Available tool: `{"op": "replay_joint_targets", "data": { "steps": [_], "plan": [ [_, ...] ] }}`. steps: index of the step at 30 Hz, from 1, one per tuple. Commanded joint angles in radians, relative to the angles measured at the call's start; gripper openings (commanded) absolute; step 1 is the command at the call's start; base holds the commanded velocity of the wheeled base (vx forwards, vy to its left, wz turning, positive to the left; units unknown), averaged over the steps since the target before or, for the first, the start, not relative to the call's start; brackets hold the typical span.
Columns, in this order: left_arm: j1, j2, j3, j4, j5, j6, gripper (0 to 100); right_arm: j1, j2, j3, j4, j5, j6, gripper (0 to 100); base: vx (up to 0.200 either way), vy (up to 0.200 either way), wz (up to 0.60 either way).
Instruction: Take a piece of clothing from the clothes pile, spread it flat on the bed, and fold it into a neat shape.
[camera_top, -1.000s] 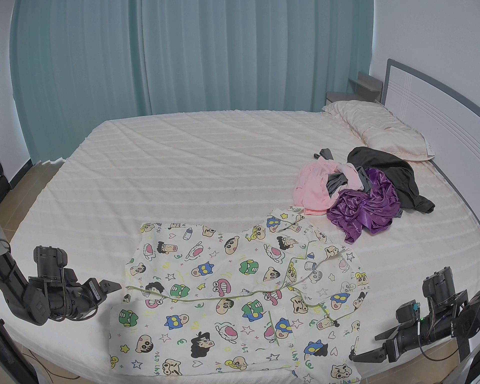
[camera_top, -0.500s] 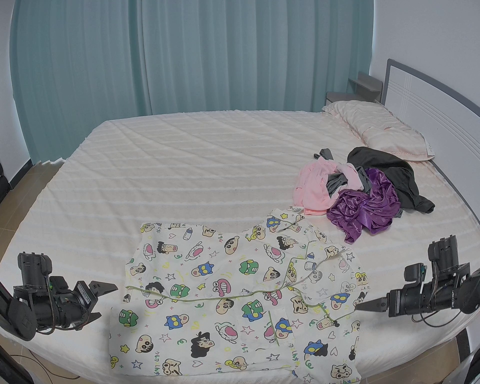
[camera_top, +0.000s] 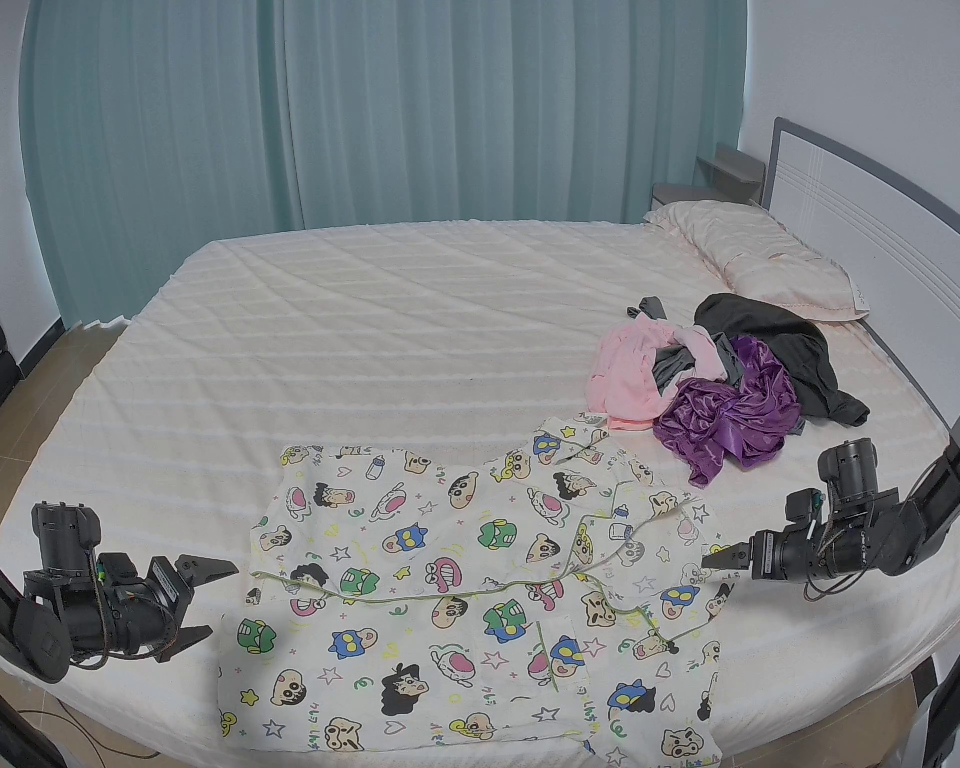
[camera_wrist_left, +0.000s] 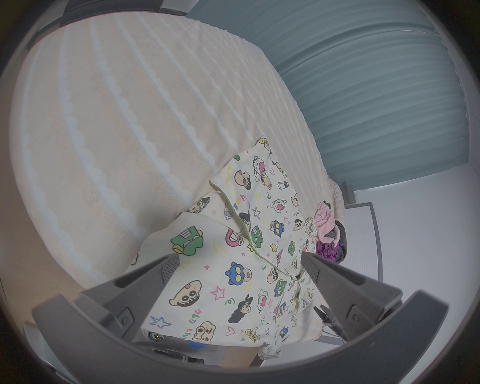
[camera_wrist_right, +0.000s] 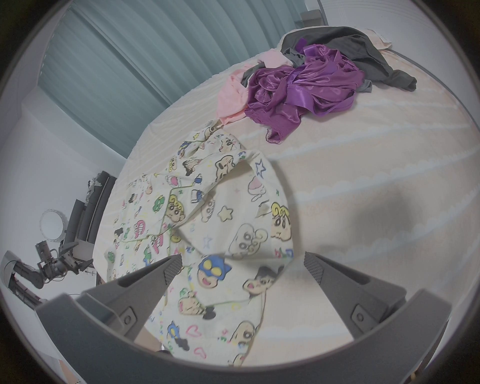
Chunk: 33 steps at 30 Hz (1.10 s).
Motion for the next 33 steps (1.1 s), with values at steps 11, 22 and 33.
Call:
{"op": "replay_joint_targets", "data": {
  "steps": [11,22,33],
  "plan": [
    [-0.002,0.026,0.005,-0.001,-0.021,0.001,100,0.038,0.254,-0.195,-0.004,-0.036,0.050,100,0.073,0.000,0.00],
    [-0.002,0.027,0.004,-0.003,-0.021,0.001,100,0.009,0.250,-0.195,-0.005,-0.053,0.080,0,0.000,0.000,0.00],
    [-0.002,0.040,0.007,-0.001,-0.019,0.003,100,-0.092,0.245,-0.166,0.001,-0.084,0.083,0,0.000,0.000,0.00]
  ]
}}
